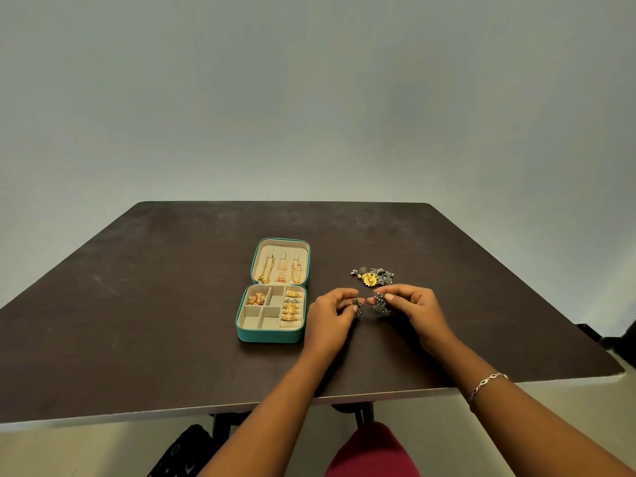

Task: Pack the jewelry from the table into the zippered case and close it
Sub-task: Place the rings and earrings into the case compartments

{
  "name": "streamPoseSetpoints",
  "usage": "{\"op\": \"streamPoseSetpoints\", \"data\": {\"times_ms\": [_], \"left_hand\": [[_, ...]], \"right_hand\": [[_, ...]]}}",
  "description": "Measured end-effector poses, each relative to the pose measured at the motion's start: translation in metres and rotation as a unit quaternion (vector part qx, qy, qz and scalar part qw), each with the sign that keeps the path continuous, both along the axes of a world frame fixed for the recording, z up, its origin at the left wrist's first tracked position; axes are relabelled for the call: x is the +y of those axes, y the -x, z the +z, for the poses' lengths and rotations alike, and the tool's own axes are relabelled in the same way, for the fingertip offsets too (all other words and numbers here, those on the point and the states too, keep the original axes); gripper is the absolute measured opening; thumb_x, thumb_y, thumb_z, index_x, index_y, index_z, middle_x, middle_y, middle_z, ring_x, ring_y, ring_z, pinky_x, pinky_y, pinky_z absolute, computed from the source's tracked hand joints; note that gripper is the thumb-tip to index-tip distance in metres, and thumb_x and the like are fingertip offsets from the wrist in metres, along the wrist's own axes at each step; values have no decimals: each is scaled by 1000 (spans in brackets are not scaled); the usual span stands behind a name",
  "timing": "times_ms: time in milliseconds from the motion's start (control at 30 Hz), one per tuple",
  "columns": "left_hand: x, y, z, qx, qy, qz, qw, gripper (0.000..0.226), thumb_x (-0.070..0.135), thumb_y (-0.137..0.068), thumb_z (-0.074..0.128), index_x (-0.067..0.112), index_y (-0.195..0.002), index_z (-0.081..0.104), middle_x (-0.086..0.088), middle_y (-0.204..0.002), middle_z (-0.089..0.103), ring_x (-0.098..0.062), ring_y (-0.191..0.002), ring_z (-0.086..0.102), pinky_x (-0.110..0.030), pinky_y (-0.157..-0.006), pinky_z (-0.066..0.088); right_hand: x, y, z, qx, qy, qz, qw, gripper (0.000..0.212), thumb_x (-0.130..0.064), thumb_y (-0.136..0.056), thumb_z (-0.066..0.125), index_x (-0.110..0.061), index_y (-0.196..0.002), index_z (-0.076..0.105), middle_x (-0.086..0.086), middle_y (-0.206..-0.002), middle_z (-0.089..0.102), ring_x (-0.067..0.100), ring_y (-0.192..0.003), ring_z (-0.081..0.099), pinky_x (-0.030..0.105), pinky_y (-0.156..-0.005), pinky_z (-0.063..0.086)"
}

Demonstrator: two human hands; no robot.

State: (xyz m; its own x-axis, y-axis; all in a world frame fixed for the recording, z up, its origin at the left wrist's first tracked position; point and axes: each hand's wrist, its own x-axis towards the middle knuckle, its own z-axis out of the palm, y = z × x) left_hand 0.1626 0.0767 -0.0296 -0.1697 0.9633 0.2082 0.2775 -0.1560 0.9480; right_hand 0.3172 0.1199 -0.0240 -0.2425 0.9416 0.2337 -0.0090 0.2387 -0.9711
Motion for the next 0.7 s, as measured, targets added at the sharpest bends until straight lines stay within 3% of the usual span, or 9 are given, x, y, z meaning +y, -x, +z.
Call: {"op": "streamPoseSetpoints", "data": {"times_ms": [200, 333, 567, 700], "left_hand": [[-6, 0, 3, -36, -15, -12, 999, 28, -1, -86, 56, 23, -100, 61, -7, -94, 71, -6, -89, 68, -23, -85, 52], [-9, 1, 3, -38, -9, -14, 999, 24, -2, -87, 54, 16, -99, 65, -6, -95, 72, -7, -90, 67, -23, -80, 52], [-18, 1, 3, -54, 11, -34, 998, 24, 1, -90, 50, 11, -106, 64, -7, -103, 69, -13, -95, 64, -20, -65, 54], [-26, 2, 4, -64, 10, -49, 997, 34, -5, -90, 46, 24, -90, 65, -5, -102, 68, -18, -93, 66, -23, -63, 55]], "right_hand": [[-4, 2, 3, 28, 25, 4, 999, 20, 8, -87, 47, 4, -94, 65, 10, -81, 73, 18, -82, 70, 20, -68, 54], [-10, 7, 9, 54, 58, 0, 997, 26, -3, -93, 40, 0, -91, 66, 5, -76, 74, 12, -68, 67, 19, -54, 49], [-19, 9, 12, 78, 119, -8, 990, 35, -18, -96, 36, 0, -92, 66, 10, -77, 73, 16, -67, 66, 23, -56, 45], [-28, 13, 13, 54, 95, -23, 994, 32, -14, -95, 39, -4, -85, 68, 5, -69, 70, 15, -63, 60, 24, -56, 43]]}}
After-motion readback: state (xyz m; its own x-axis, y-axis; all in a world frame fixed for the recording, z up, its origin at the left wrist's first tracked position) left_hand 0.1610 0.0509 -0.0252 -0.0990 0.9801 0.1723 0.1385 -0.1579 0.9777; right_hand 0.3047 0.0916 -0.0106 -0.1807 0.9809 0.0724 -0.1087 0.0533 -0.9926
